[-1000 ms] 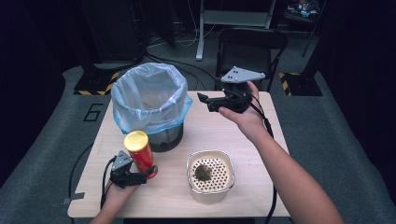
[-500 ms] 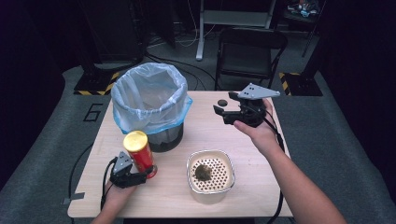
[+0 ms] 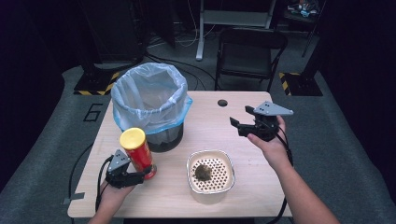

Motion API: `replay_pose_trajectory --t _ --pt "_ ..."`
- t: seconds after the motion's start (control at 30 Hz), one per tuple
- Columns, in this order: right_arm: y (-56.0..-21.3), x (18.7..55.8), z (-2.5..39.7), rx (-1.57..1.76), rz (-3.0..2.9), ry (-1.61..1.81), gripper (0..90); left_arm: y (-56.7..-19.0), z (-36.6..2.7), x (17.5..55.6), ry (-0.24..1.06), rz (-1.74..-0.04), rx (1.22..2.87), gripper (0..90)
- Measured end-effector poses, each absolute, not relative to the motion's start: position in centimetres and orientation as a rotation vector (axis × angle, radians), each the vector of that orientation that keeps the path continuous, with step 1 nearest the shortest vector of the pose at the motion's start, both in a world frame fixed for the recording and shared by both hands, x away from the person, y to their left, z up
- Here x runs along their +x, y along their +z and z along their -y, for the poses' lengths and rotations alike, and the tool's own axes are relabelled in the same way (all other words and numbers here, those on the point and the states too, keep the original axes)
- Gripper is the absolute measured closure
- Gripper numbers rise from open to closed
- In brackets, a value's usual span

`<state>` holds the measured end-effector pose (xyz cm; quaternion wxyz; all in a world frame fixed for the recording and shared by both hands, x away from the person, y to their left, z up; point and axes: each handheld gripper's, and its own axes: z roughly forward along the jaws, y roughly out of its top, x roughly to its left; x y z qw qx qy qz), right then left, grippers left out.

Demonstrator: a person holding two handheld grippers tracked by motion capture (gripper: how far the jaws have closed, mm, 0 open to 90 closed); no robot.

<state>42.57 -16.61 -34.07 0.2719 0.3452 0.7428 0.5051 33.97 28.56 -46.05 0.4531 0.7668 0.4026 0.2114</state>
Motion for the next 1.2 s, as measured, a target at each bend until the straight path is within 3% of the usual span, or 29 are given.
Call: replay_pose_trajectory --t 0.33,0.87,1.2 --pt "-38.0 41.4 18.6 1.02 -1.96 1.362 26.3 -43.4 -28.3 33.5 0.498 -0.967 1.912 24.0" --pt "-42.9 39.2 19.1 1.075 -2.001 1.281 26.6 -33.4 -28.9 33.1 0.501 -0.922 1.912 24.0" --pt "-44.8 39.0 19.5 1.124 -2.018 1.259 26.6 -29.3 -28.7 33.7 0.516 -0.903 1.91 24.0"
